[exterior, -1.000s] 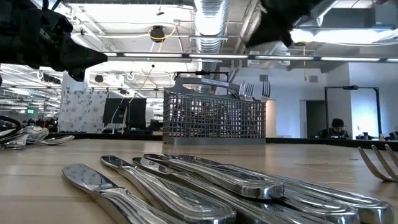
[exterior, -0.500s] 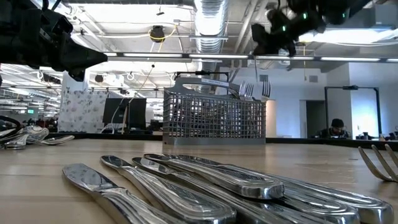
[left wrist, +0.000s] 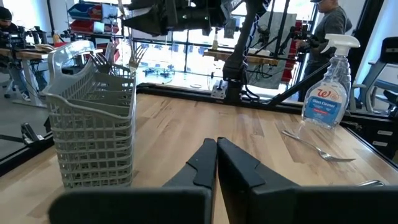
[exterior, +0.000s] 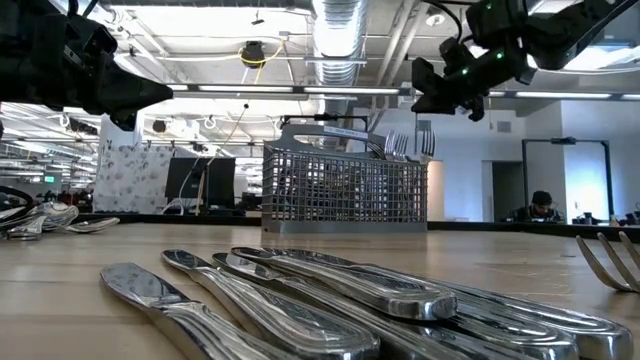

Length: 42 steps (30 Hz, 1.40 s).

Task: Sort silverware
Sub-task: Put the silver fork into the gray organizer, then adjust the gray organizer

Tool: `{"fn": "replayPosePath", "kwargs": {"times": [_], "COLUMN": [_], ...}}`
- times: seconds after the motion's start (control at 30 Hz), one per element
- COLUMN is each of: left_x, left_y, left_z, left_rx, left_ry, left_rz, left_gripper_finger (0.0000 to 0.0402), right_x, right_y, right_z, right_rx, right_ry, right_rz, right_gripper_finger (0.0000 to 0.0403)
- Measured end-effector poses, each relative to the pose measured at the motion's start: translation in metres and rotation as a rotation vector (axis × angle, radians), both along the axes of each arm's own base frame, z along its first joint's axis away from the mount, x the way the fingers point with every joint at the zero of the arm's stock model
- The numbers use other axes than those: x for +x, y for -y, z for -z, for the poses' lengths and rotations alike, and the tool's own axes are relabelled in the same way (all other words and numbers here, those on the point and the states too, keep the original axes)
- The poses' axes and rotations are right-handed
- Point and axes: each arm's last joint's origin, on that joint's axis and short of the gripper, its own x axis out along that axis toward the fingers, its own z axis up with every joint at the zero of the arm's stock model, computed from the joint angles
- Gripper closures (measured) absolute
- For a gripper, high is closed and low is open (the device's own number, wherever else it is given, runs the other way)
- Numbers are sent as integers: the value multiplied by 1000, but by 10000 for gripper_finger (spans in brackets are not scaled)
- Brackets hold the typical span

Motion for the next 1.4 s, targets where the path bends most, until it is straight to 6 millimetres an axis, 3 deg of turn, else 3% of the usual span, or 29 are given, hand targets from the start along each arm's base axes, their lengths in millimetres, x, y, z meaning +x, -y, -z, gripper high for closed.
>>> {"fn": "replayPosePath", "kwargs": {"times": [0.27, 0.4, 0.6, 0.67, 0.73, 0.87, 1.1, 1.27, 1.4], "left_x": [0, 0, 0, 0, 0, 0, 0, 0, 0], "left_y": [0, 0, 0, 0, 0, 0, 0, 0, 0], "left_z": [0, 0, 0, 0, 0, 0, 0, 0, 0], "left_rx": [0, 0, 0, 0, 0, 0, 0, 0, 0], "left_ry": [0, 0, 0, 0, 0, 0, 1, 0, 0], "left_rz": [0, 0, 0, 0, 0, 0, 0, 0, 0], "left_gripper_finger": [402, 402, 402, 402, 402, 402, 402, 402, 402], "right_x": [20, 23, 21, 23, 31, 64, 113, 132, 145], "right_y": [18, 13, -22, -42, -63, -87, -91, -88, -80], "right_z": [30, 25, -19, -30, -29, 4, 77, 100, 102], "right_rx": [-4, -103, -153, -90, -55, -16, 117, 146, 131], "right_ry": [-33, -114, -208, -142, -102, -135, -172, -217, -192], "right_rz": [10, -20, -145, -278, -439, -540, -542, -531, -524], "right_gripper_finger": [373, 343, 297, 291, 291, 300, 333, 368, 392]}}
